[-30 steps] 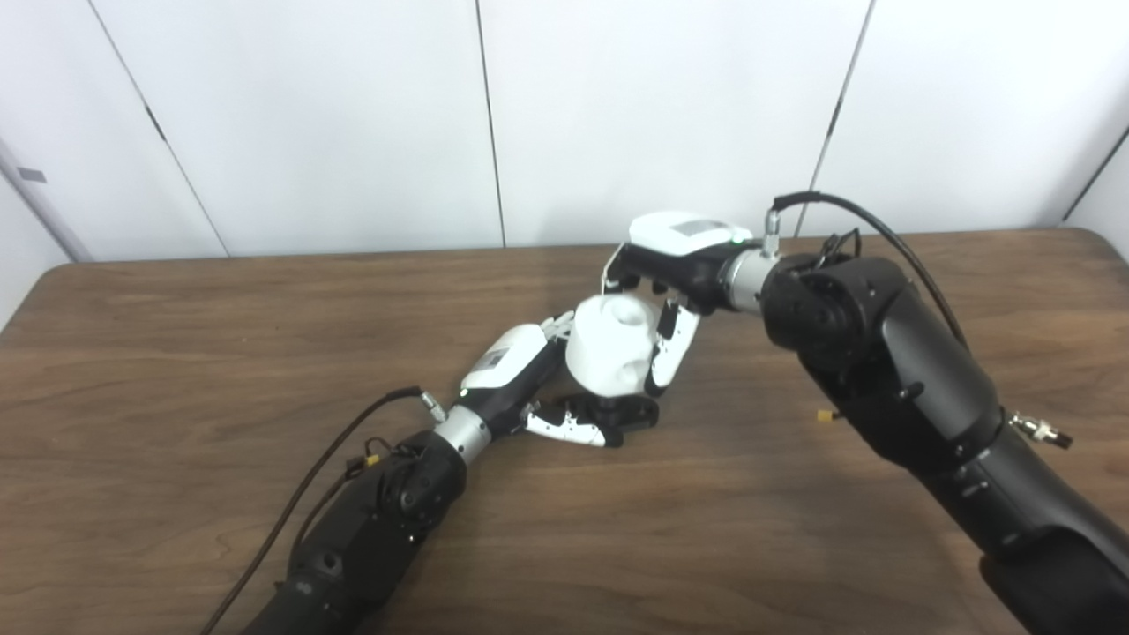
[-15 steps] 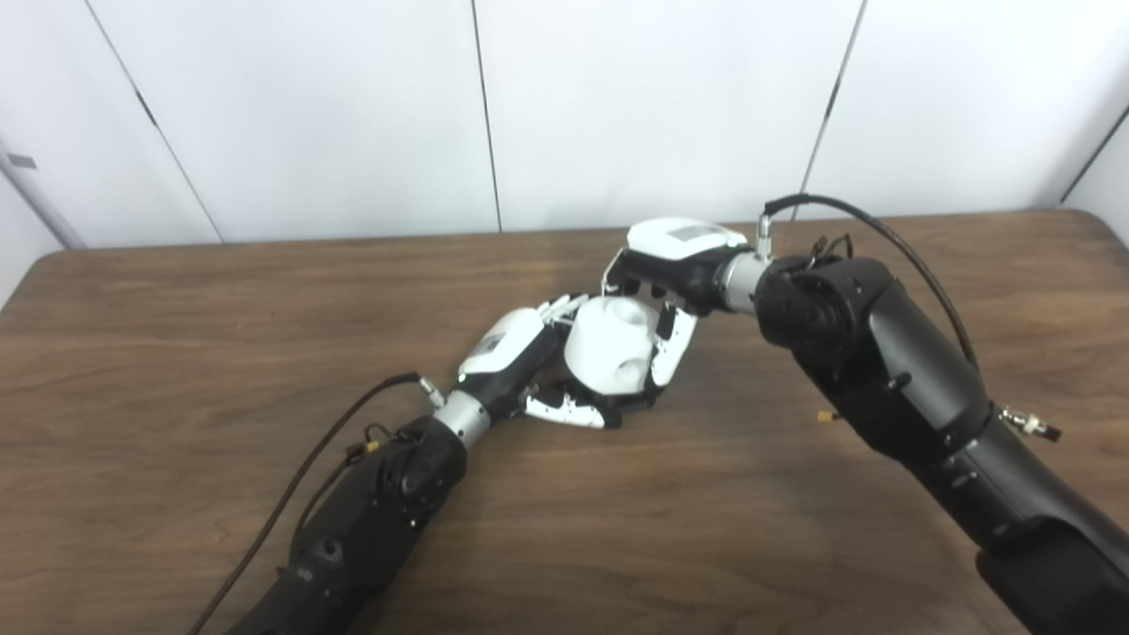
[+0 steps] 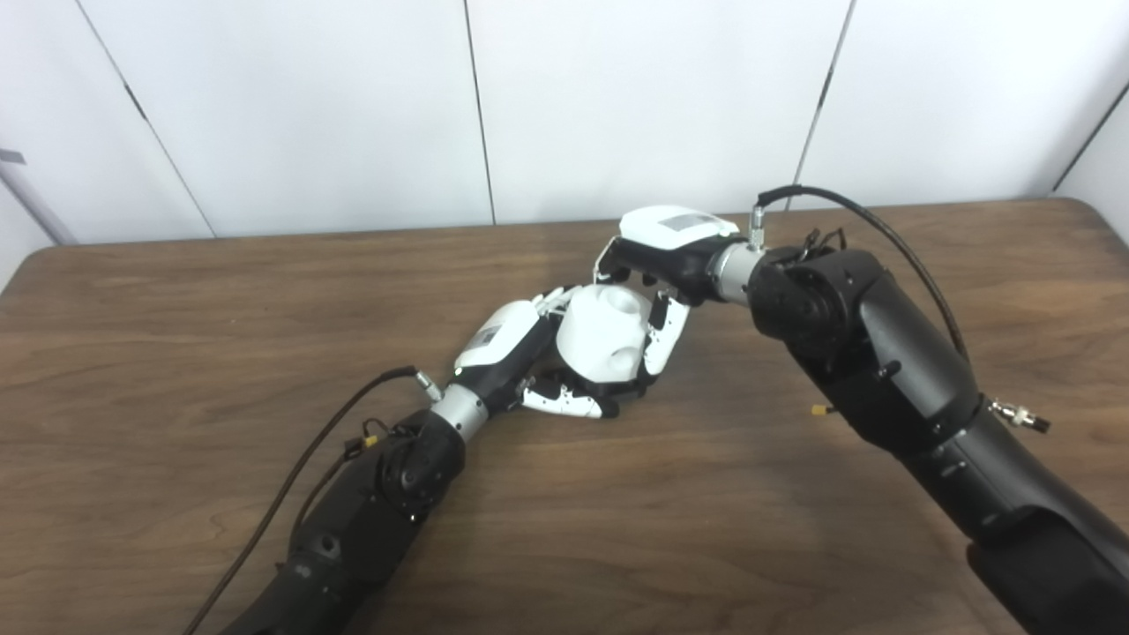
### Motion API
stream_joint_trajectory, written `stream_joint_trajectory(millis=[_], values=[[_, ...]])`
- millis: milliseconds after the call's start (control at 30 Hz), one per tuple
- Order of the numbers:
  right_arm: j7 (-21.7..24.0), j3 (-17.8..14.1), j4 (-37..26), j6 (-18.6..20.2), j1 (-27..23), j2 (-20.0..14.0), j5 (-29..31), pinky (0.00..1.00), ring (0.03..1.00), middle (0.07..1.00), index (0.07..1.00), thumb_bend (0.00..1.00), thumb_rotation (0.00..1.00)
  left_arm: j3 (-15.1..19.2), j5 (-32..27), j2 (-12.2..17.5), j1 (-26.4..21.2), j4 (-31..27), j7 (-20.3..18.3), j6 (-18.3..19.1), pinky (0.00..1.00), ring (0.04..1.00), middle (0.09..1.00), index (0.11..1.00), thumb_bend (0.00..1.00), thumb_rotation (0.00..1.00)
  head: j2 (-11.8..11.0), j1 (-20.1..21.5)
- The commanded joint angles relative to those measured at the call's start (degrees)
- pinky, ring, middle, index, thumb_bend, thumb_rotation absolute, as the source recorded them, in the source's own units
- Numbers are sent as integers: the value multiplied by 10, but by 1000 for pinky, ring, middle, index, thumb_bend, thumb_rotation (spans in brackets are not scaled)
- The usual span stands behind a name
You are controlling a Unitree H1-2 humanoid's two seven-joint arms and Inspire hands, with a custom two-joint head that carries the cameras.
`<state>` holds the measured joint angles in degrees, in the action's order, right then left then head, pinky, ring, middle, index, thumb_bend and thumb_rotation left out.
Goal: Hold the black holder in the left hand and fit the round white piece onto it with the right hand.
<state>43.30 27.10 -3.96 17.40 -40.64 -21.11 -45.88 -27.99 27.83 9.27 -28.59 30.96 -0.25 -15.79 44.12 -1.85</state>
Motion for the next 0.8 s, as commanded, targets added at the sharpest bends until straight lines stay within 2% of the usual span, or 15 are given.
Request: stream_joint_trajectory(millis=[0,167,367,600,767], values=[[-2,13,13,-8,-9,4,-10,700,793,749,483,519,138,-40,7,-31,41,14,-58,9,1000,1000,970,481,524,58,1,-2],[0,22,9,-20,-11,2,-6,697,792,752,482,519,138,-40,3,-34,40,14,-63,14,1000,1000,976,481,523,58,2,-6],[-16,33,16,-57,-4,-1,-6,658,753,731,483,520,138,-41,-2,-35,42,7,-69,24,1000,1000,979,481,523,58,6,-9],[-57,47,29,-157,-1,-14,8,590,698,714,483,520,140,-44,-5,-33,36,19,-68,10,1000,1000,980,481,523,58,7,-10],[-61,43,25,-182,-5,-17,17,595,731,730,485,518,142,-45,-5,-33,32,23,-71,12,1000,1000,979,481,523,58,5,-6]])
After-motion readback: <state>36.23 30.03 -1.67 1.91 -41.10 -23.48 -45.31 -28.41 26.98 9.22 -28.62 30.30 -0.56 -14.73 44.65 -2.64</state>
